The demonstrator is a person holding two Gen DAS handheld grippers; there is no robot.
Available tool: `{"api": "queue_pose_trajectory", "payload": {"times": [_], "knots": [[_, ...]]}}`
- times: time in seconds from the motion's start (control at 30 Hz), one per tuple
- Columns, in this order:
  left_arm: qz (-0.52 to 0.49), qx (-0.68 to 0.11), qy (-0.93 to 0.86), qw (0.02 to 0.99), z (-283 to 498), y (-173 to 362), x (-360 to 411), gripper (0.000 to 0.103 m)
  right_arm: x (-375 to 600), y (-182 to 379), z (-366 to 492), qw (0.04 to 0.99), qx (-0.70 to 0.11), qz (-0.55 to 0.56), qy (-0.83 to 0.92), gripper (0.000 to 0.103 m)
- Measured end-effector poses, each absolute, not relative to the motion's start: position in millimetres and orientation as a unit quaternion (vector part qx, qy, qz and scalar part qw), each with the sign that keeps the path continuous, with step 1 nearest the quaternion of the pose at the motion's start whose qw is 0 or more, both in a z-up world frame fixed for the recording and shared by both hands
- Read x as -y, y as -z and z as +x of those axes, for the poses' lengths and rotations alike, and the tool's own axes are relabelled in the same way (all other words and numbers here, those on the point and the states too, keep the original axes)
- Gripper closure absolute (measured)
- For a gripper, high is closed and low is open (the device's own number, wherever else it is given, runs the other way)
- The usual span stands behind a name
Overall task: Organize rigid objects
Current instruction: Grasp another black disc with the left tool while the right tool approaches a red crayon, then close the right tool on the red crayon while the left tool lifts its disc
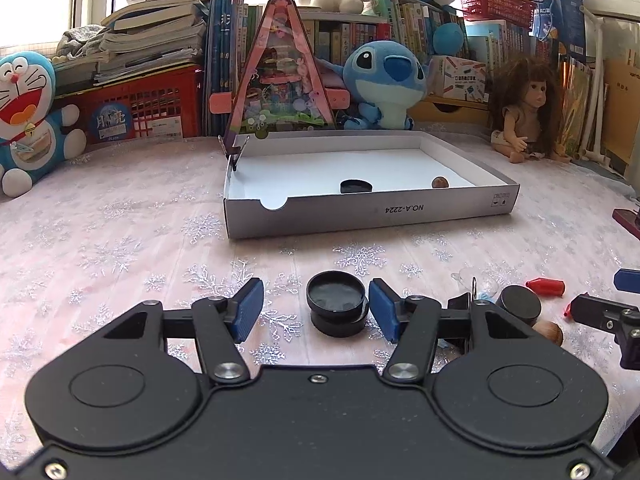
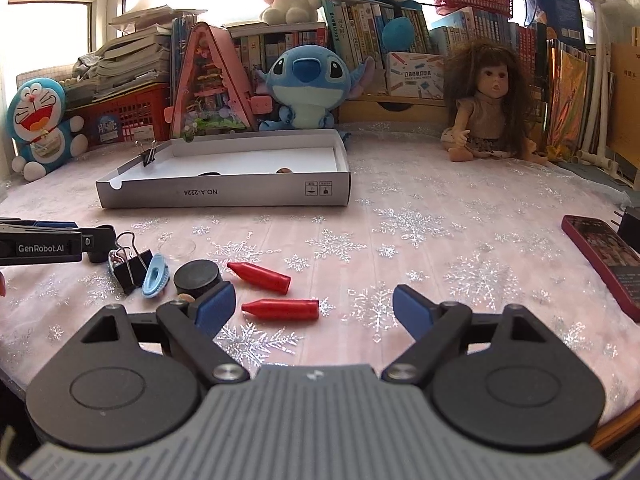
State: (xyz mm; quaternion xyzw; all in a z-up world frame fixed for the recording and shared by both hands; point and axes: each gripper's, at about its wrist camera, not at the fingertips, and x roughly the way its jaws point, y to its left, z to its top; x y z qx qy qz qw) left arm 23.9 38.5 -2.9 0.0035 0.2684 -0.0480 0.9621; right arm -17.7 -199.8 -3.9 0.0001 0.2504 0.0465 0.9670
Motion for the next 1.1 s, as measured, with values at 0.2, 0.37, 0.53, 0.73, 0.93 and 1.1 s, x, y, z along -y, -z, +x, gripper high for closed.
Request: {"api": "queue_pose_trajectory", "payload": {"times": [0.2,0.37,0.53,0.73,0.93,1.1], "knots": [[0.003,-0.288,0.051,0.956,30.6,9.2,-35.8,0.047,195.0,10.3,-18.2,0.97,-0.242,-0.012,-0.032,0.013],[-0.001,-0.282,0.055,0.958,29.3,8.2,-35.9,0.054,192.5,13.3,-17.4,0.969,-0.244,-0.011,-0.038,0.019],[-0.001,-0.278,0.059,0.959,29.7,7.2,-35.1,0.063,187.4,13.2,-19.6,0.969,-0.243,-0.019,-0.052,0.031],[-0.007,-0.271,0.062,0.961,27.3,3.0,-34.5,0.073,182.9,10.1,-18.8,0.966,-0.247,-0.028,-0.072,0.053],[-0.007,-0.258,0.065,0.964,22.2,-7.9,-35.6,0.073,185.1,3.9,-19.0,0.967,-0.241,-0.022,-0.077,0.054],[-0.018,-0.257,0.067,0.964,21.8,-15.0,-38.6,0.073,187.7,-4.0,-17.8,0.97,-0.231,-0.019,-0.077,0.054]]}}
